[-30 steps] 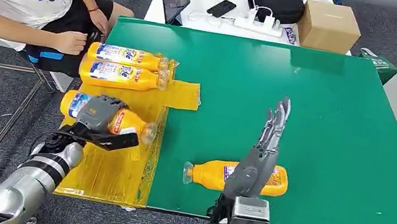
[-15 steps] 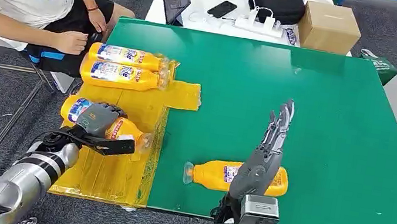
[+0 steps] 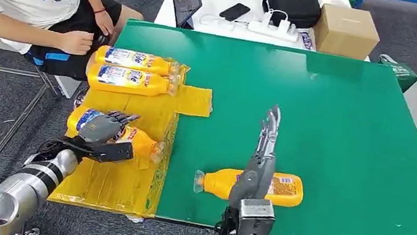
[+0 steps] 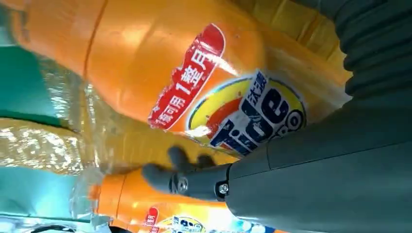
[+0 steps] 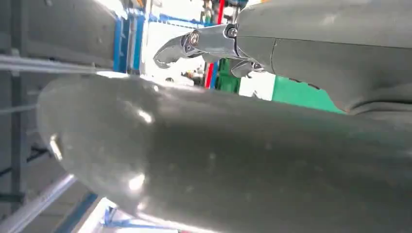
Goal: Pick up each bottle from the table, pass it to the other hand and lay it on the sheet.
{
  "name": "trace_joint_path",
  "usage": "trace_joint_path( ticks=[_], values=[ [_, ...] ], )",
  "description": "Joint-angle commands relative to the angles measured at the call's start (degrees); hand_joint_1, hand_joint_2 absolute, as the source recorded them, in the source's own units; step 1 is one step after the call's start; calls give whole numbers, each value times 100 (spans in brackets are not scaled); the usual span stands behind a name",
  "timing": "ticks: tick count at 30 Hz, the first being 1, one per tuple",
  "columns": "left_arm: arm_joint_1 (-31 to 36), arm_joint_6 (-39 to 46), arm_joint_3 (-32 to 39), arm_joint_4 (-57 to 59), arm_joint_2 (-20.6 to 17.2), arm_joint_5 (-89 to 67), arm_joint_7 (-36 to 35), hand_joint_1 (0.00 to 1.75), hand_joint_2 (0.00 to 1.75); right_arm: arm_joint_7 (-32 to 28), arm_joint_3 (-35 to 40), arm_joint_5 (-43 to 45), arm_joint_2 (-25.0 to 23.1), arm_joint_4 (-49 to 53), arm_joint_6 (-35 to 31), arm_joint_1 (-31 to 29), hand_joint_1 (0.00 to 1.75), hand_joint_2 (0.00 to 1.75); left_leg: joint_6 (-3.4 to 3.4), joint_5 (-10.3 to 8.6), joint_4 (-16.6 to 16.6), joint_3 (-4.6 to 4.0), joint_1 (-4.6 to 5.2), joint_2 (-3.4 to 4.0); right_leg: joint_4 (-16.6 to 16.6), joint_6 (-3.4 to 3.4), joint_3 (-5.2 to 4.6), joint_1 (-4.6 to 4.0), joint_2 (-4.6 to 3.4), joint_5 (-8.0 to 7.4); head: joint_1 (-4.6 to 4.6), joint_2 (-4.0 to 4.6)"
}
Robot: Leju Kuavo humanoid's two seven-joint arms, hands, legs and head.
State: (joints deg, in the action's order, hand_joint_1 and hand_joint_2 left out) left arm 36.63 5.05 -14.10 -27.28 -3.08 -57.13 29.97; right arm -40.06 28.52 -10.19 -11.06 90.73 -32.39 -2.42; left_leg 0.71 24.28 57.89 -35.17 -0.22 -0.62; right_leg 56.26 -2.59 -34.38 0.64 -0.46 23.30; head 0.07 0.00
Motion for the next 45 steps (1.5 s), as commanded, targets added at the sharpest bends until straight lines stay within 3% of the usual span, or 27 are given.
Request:
trace_joint_path(
  ticks=[1, 6, 9, 11, 13, 14, 15, 16, 19, 21, 30, 33, 37, 40, 45],
  values=[
    [-574, -706, 297, 34, -83, 552, 297, 0, 0, 6, -150, 134, -35, -806, 250, -289, 0, 0, -2, 3, -14, 36, 1, 26, -13, 5, 28, 0, -20, -5, 0, 0],
    [-651, -1171, 422, -38, -153, 993, 477, 0, 0, 6, -202, 154, -71, -944, 377, -314, 0, 0, -2, 5, -16, 53, 1, 32, -16, 6, 44, -1, -26, -5, 0, 0],
    [-766, -1046, 751, -288, 49, 1447, 666, 0, 0, 6, -215, 121, -91, -979, 416, -301, 0, 0, -3, 4, -16, 60, -1, 31, -17, 7, 52, -3, -23, -5, -2, 0],
    [-933, -320, 1235, -809, 408, 1943, 718, 0, 0, 6, -221, 31, -122, -1098, 424, -290, 0, 0, -1, 2, -14, 59, 3, 18, -12, 5, 52, 1, -11, -2, 2, 0],
    [-1133, 1591, 1830, -1738, 934, 2362, 851, 0, 0, 120, -236, -336, -191, -1463, 752, -343, 0, 0, -1, -1, -12, 54, 0, 4, -15, 4, 51, -2, 4, -2, 0, 0],
    [-1174, 2254, 2058, -2097, 1105, 2545, 968, 0, 0, 277, -168, -552, -170, -1605, 825, -396, 0, 175, 0, -3, -11, 51, -2, -3, -17, 4, 50, -5, 14, -2, 0, 0],
    [-1231, 2611, 2215, -2593, 1196, 2960, 1003, 0, 175, 588, -33, -920, -100, -1849, 939, -504, 0, 175, -1, -1, -9, 47, -6, 6, -18, 7, 46, -9, 7, -4, 0, 0],
    [-1255, 3041, 2180, -2831, 1168, 2973, 1003, 0, 175, 748, -4, -1108, -61, -2013, 991, -566, 0, 175, 0, 0, 3, 30, -7, -4, -8, 6, 31, -10, 17, -1, -2, 0],
    [-1292, 3241, 2111, -3139, 1072, 3257, 1003, 0, 175, 1024, 66, -1573, 162, -2248, 1073, -709, 0, 175, 0, -4, 3, -3, -8, 15, -8, 5, -9, -10, 1, -11, 0, 0],
    [-1419, 3495, 2104, -3426, 1090, 3625, 1003, 0, 175, 1552, 72, -2267, 463, -2212, 1097, -760, 0, 175, 0, -5, -2, -1, -4, 16, -8, 4, -7, -6, -2, -8, -2, 0],
    [-2546, 3312, 2001, -4780, 1233, 3986, 1003, 0, 175, 2774, -675, -2948, 1677, -1162, 2148, -202, 0, 175, 2, 15, 3, 5, -5, 16, -13, 3, 4, -8, -1, 6, 2, 0],
    [-2666, 3059, 2051, -4644, 1292, 3868, 1003, 0, 175, 2924, -867, -2972, 2016, -963, 2520, -22, 0, 175, 4, 13, -1, -2, 4, -8, -17, 1, -1, 0, 23, 10, 0, 0],
    [-2646, 2959, 2035, -4496, 1331, 3827, 1003, 0, 175, 2973, -936, -2956, 2100, -894, 2640, 46, 0, 175, 8, 9, 3, -33, 10, 2, -9, -1, -37, 7, 7, 2, 0, 0],
    [-2596, 2783, 1944, -4235, 1337, 3647, 1003, 0, 175, 3089, -823, -2658, 2501, -895, 3169, 58, 0, 175, 8, 15, 4, -19, 8, 3, -10, 3, -22, 4, 13, 7, 2, 0],
    [-2416, 2654, 1850, -3812, 1361, 3601, 1003, 0, 175, 3154, -741, -2636, 2752, -1072, 3330, -15, 0, 175, 7, 20, 2, -1, 5, -5, -17, 6, 0, -1, 25, 12, 4, 0]
  ],
)
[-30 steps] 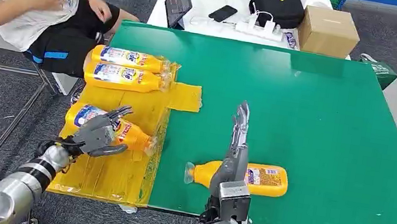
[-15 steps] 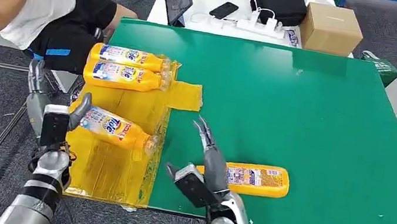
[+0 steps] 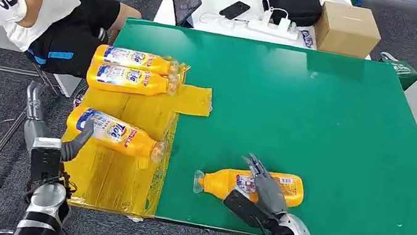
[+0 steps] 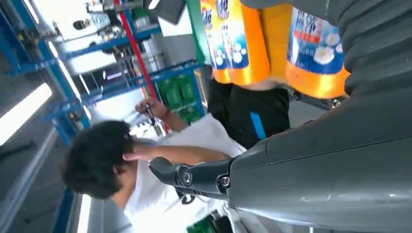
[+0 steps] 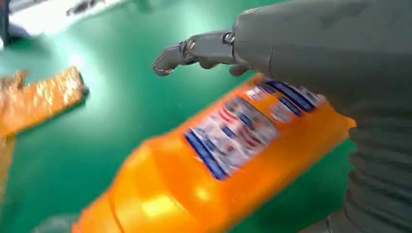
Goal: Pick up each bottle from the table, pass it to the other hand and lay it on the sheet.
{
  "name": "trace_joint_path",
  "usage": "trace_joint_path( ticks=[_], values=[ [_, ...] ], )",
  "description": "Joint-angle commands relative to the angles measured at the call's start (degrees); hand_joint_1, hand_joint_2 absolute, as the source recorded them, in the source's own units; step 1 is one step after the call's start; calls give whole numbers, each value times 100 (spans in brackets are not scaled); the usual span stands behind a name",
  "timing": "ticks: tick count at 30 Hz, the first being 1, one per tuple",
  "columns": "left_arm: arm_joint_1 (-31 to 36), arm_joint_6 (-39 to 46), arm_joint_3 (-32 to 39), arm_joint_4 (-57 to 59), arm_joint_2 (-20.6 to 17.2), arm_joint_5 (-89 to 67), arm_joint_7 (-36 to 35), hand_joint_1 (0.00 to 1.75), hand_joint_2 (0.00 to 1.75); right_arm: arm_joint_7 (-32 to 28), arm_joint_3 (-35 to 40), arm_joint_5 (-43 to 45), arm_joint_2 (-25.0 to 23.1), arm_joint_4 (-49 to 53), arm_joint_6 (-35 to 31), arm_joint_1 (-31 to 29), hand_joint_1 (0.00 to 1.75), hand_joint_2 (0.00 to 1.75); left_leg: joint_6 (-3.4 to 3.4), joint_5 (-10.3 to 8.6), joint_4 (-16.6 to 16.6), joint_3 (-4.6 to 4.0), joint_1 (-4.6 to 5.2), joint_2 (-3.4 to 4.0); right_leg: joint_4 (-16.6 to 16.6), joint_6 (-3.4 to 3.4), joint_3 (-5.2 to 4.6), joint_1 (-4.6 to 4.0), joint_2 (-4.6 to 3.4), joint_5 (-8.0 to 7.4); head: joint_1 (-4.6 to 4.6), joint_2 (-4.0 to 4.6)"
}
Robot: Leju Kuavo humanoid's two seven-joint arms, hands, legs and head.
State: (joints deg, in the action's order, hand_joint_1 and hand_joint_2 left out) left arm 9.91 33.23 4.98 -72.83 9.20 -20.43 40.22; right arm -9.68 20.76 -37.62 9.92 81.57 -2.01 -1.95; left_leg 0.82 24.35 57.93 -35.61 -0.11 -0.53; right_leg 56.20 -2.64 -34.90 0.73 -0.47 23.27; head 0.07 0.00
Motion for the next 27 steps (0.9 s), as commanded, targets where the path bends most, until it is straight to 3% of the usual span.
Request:
trace_joint_path(
  ticks=[1, 11, 15, 20, 27],
  values=[
    [281, -181, -73, 793, 141, -73, -22, 0, 175, 137, 63, 99, 680, -240, 314, -130, 0, 175, 0, 2, -5, 18, -1, -8, -7, 4, 24, -2, 14, 4, 0, 0],
    [313, -215, -110, 861, 148, -90, -22, 0, 175, 237, 88, 71, 648, -362, 308, -244, 0, 175, -4, 5, -2, 23, -6, -4, -8, 8, 29, -7, 11, 5, 2, 0],
    [429, -345, -136, 1074, 164, 0, -85, 0, 175, 403, 168, 41, 793, -870, 382, -622, 0, 175, -6, 15, -2, 49, -9, 9, -11, 13, 53, -12, 4, 10, 4, 0],
    [557, -463, -148, 1340, 165, 124, -129, 0, 175, 594, 363, 61, 989, -1390, 747, -1083, 0, 175, 0, 0, -2, 18, -1, 3, -7, 3, 22, -2, 3, -1, 0, 0],
    [670, -531, -210, 1558, 179, 185, -170, 0, 175, 731, 555, 140, 1109, -1648, 910, -1154, 0, 175, -1, 1, -3, 28, -4, -4, -11, 6, 35, -5, 10, 0, 2, 0]
  ],
)
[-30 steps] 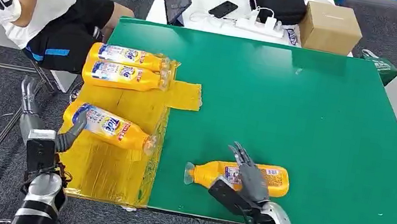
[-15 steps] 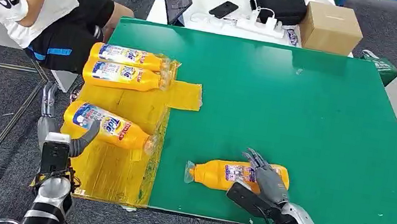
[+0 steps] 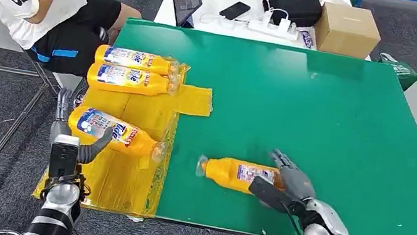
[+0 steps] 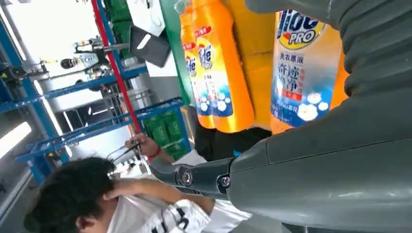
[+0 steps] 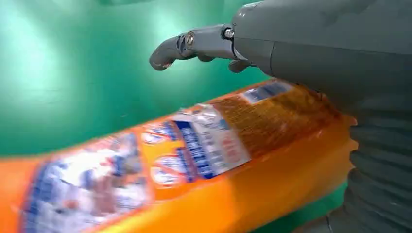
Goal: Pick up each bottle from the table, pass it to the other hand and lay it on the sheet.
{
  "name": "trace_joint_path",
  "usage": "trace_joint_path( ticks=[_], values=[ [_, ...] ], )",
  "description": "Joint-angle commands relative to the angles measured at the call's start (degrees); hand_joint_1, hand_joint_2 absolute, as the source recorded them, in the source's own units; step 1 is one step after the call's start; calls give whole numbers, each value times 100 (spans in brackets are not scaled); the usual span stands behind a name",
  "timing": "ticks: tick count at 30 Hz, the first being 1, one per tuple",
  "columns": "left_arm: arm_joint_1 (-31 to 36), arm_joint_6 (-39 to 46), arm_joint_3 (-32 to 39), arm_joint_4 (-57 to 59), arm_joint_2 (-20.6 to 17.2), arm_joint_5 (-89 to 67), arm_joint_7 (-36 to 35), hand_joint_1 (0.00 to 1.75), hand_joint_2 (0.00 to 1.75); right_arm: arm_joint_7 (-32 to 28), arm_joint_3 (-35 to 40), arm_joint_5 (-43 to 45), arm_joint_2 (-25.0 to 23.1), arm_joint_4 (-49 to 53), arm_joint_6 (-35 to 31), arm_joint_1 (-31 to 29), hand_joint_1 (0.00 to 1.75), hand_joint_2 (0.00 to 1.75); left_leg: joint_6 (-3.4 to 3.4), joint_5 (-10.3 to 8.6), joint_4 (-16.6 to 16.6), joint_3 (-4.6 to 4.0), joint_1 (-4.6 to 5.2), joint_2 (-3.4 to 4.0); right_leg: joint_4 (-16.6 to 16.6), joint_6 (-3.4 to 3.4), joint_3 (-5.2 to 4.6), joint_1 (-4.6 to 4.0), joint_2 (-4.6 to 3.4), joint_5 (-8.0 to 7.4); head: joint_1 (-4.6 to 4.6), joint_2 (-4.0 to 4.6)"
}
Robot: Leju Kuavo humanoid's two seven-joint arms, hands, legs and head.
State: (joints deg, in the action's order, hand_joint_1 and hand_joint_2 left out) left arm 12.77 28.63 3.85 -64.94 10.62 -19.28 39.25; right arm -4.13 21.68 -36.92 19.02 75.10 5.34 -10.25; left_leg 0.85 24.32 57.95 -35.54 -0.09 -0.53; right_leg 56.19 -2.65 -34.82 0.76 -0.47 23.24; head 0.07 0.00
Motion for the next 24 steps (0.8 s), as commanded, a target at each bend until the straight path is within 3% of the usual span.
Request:
trace_joint_path(
  ticks=[1, 10, 12, 13, 14, 22, 24],
  values=[
    [386, -75, -105, 780, 37, 69, -76, 0, 175, 189, 475, 71, 194, -1019, 177, -324, 0, 175, -5, 7, -6, 32, -7, -7, -13, 10, 39, -10, 16, 7, 2, 0],
    [537, -138, -233, 1041, 60, 178, -98, 0, 175, 175, 673, 345, 225, -1384, 420, -329, 2, 175, -6, 5, -6, 37, -12, 0, -16, 10, 38, -16, 12, 1, 0, 0],
    [560, -110, -238, 1077, 66, 202, -71, 0, 175, 135, 654, 372, 139, -1433, 335, -316, 65, 175, -4, 2, -5, 30, -9, 14, -12, 7, 25, -13, 2, -2, 2, 0],
    [551, -102, -243, 1052, 71, 217, -59, 0, 175, 127, 653, 346, 60, -1423, 264, -279, 133, 175, -6, 1, -9, 44, -12, 8, -19, 11, 42, -16, 12, -1, 0, 0],
    [541, -103, -258, 1030, 69, 215, -63, 0, 175, 126, 616, 318, -35, -1442, 179, -258, 140, 175, -5, 2, -8, 46, -13, 13, -18, 10, 43, -16, 6, -1, 0, 0],
    [534, -101, -261, 1028, 70, 214, -67, 0, 175, 128, 627, 305, -78, -1443, 154, -252, 140, 175, -9, 18, -7, 86, -15, 24, -20, 13, 75, -20, -16, -6, 0, 0],
    [540, -109, -264, 1034, 74, 221, -75, 0, 175, 119, 589, 311, -121, -1459, 127, -242, 161, 175, -7, 18, -9, 97, -13, 24, -19, 11, 83, -17, -20, -5, 0, 0]
  ],
)
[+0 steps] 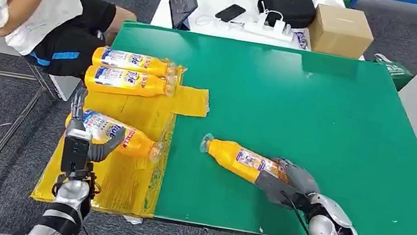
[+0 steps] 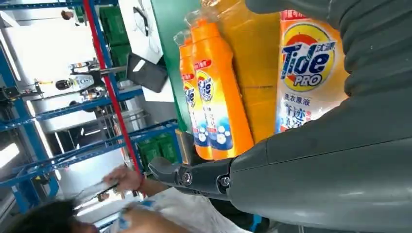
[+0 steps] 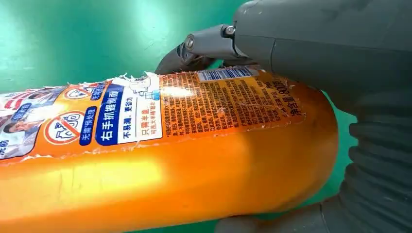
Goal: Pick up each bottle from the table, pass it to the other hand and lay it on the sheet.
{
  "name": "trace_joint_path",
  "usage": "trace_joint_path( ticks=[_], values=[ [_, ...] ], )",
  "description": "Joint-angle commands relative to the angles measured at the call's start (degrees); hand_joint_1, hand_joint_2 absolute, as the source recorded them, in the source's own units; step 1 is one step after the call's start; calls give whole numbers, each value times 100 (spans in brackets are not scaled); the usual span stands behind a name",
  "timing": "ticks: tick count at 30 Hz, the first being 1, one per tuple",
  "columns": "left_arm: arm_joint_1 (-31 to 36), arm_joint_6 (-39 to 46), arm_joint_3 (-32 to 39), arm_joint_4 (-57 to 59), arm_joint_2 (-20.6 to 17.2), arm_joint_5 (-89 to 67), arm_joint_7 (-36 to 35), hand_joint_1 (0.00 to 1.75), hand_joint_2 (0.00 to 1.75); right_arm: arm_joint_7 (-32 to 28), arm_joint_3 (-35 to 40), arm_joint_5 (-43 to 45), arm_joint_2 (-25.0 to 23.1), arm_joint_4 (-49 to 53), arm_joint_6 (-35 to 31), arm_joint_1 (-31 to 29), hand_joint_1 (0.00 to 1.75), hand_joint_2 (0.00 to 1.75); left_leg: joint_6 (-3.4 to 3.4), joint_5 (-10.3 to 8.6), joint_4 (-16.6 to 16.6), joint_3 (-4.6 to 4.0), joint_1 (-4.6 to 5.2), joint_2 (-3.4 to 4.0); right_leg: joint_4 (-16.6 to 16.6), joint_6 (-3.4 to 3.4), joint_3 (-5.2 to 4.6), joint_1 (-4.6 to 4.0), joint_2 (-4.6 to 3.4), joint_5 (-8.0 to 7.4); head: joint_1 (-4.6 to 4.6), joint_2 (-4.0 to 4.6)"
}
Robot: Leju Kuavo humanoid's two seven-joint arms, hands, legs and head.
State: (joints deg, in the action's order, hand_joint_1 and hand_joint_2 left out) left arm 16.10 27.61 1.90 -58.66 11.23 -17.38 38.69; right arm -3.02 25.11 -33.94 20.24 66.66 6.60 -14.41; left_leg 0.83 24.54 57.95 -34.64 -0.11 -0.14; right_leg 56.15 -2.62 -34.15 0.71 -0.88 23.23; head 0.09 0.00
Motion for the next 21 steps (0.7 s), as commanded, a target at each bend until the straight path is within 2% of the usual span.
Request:
trace_joint_path(
  ticks=[1, 7, 11, 12, 16, 21],
  values=[
    [207, -11, -75, 424, 16, 30, -29, 0, 175, -25, 182, 11, -332, -637, -92, 193, 175, 175, -7, -7, -10, 9, -12, -20, -17, 12, 21, -14, 29, -4, -2, 0],
    [102, -94, -110, 357, 61, 49, -71, 0, 175, -428, -367, -30, -986, -341, -859, 499, 175, 175, -9, -2, -14, 19, -15, -14, -22, 14, 29, -22, 23, 0, -2, 0],
    [-145, -537, -69, 28, 177, 335, -328, 0, 175, -1389, -1321, -71, -1911, 960, -2489, 869, 175, 175, -17, 5, -10, 17, -13, 12, -10, 15, 16, -19, -4, 2, -2, 0],
    [-217, -830, -72, -43, 213, 561, -498, 0, 175, -1768, -1580, 18, -2191, 1338, -3135, 934, 175, 175, -16, 7, -3, 4, -10, 23, 2, 12, 0, -15, -16, 2, -4, 0],
    [-278, -868, -131, -96, 225, 584, -512, 0, 175, -1554, -1562, -78, -2181, 1704, -3073, 1013, 175, 175, -12, -1, 2, -45, -4, 3, 20, 8, -40, -8, -9, 5, 7, 0],
    [-259, -873, -130, -84, 209, 596, -518, 0, 175, -1576, -1585, -69, -2165, 1619, -3075, 1026, 175, 175, -11, 2, 2, -43, -15, -14, 8, 7, -28, -14, 14, 14, -2, 0]
  ],
)
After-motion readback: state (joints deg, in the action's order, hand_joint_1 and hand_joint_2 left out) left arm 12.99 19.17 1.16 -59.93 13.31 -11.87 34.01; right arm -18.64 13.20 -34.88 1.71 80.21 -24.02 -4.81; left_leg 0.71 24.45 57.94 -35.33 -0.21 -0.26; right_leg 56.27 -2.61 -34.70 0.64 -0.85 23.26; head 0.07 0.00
